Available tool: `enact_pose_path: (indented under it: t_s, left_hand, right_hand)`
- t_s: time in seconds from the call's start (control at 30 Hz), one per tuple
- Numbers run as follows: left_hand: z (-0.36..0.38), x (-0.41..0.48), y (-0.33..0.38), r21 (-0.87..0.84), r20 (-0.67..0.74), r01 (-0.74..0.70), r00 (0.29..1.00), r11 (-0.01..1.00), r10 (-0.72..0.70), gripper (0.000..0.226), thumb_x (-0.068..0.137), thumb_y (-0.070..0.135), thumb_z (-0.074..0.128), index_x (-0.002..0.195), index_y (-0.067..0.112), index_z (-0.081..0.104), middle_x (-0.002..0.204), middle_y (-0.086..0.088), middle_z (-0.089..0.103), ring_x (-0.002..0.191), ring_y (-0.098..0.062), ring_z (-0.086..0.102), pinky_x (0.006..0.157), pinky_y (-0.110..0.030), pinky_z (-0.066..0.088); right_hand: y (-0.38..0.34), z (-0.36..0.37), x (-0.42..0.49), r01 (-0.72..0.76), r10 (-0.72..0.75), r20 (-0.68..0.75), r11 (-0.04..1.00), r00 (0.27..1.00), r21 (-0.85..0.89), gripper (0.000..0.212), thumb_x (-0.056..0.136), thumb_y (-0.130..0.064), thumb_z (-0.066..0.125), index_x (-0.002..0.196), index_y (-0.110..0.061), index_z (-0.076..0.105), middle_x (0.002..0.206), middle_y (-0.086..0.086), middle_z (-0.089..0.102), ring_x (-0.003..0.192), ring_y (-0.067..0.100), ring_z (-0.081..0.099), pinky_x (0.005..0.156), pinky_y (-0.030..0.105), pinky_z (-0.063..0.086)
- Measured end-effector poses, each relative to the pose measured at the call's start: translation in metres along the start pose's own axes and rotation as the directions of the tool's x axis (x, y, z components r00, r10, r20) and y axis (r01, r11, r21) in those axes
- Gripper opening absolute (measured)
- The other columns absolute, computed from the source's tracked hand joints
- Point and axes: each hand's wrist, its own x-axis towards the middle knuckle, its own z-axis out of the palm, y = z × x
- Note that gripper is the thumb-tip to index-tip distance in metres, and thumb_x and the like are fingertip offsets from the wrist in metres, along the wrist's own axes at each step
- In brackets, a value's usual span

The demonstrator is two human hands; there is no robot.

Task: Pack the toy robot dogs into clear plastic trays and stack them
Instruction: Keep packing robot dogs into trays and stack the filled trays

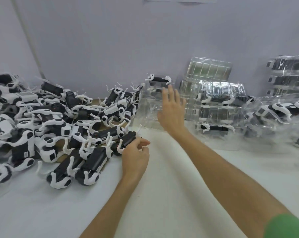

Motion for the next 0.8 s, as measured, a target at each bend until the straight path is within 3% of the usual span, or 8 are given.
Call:
enact_pose_path:
  t_s: [0.1,0.17,0.33,0.37,0.43,0.53,0.67,0.8]
  left_hand:
    - [-0.001,0.002,0.003,-0.071,0.042,0.035,0.999,0.997,-0.032,0.023,0.092,0.001,0.053,0.098,0.017,0.069,0.098,0.011,0.068,0.092,-0.001,0.062,0.074,-0.004,0.042]
    - [-0.001,0.004,0.006,-0.216,0.095,0.124,0.99,0.968,-0.106,0.015,0.095,0.009,0.057,0.099,0.017,0.069,0.102,0.001,0.072,0.094,-0.013,0.067,0.078,-0.017,0.049]
    - [0.002,0.001,0.015,-0.474,0.266,0.357,0.93,0.805,-0.255,0.016,0.099,0.026,0.057,0.111,0.017,0.064,0.106,-0.002,0.075,0.089,-0.018,0.075,0.08,-0.029,0.055]
    - [0.003,-0.001,0.016,-0.502,0.291,0.381,0.92,0.776,-0.264,0.016,0.1,0.027,0.056,0.111,0.017,0.062,0.107,-0.003,0.075,0.089,-0.02,0.075,0.083,-0.032,0.055]
    - [0.005,-0.004,0.016,-0.542,0.341,0.428,0.899,0.723,-0.277,0.017,0.101,0.03,0.056,0.111,0.017,0.058,0.111,-0.005,0.074,0.092,-0.023,0.075,0.086,-0.036,0.056]
    - [0.003,-0.004,0.015,-0.608,0.4,0.469,0.878,0.641,-0.263,0.019,0.103,0.03,0.052,0.112,0.013,0.056,0.117,-0.007,0.072,0.098,-0.025,0.073,0.084,-0.036,0.055]
    - [-0.002,-0.001,0.014,-0.621,0.445,0.483,0.866,0.618,-0.229,0.02,0.102,0.027,0.054,0.114,0.015,0.063,0.109,-0.002,0.074,0.096,-0.018,0.073,0.082,-0.032,0.051]
    - [0.003,-0.006,0.015,-0.667,0.505,0.475,0.855,0.574,-0.12,0.024,0.101,0.021,0.051,0.122,0.015,0.062,0.116,0.0,0.073,0.1,-0.013,0.072,0.084,-0.03,0.051]
  right_hand:
    - [0.02,-0.009,0.01,-0.067,0.072,0.123,0.997,0.99,-0.05,0.058,0.09,-0.021,0.058,0.146,-0.017,0.041,0.146,0.006,0.05,0.138,0.027,0.04,0.115,0.049,0.026]
    - [0.028,-0.014,-0.004,-0.01,0.015,0.104,0.999,0.994,-0.048,0.04,0.093,-0.033,0.055,0.13,-0.018,0.058,0.129,0.004,0.062,0.125,0.027,0.05,0.109,0.045,0.027]
    - [0.026,-0.033,-0.042,0.226,-0.157,-0.24,0.929,0.958,0.295,0.01,0.09,-0.024,0.065,0.089,-0.015,0.07,0.086,-0.003,0.061,0.087,0.025,0.058,0.088,0.037,0.037]
    - [0.025,-0.039,-0.042,0.224,-0.155,-0.212,0.906,0.965,0.358,0.009,0.089,-0.022,0.066,0.095,-0.017,0.07,0.093,-0.003,0.06,0.093,0.023,0.057,0.09,0.036,0.039]
    - [0.024,-0.048,-0.038,0.087,-0.126,0.07,0.909,0.99,0.407,0.033,0.091,-0.03,0.066,0.123,-0.023,0.063,0.124,0.0,0.057,0.118,0.022,0.051,0.102,0.04,0.039]
    - [0.026,-0.054,-0.044,-0.097,-0.154,0.481,0.883,0.863,0.459,0.037,0.098,-0.043,0.056,0.129,-0.023,0.061,0.132,-0.003,0.061,0.124,0.018,0.055,0.106,0.042,0.042]
    - [0.031,-0.058,-0.069,-0.075,-0.13,0.356,0.857,0.925,0.509,0.024,0.098,-0.038,0.054,0.102,-0.021,0.07,0.107,-0.008,0.069,0.108,0.014,0.058,0.105,0.048,0.038]
    - [0.041,-0.07,-0.098,-0.089,-0.121,0.303,0.798,0.945,0.596,0.022,0.093,-0.043,0.062,0.076,-0.03,0.06,0.081,-0.01,0.06,0.088,0.014,0.053,0.094,0.045,0.039]
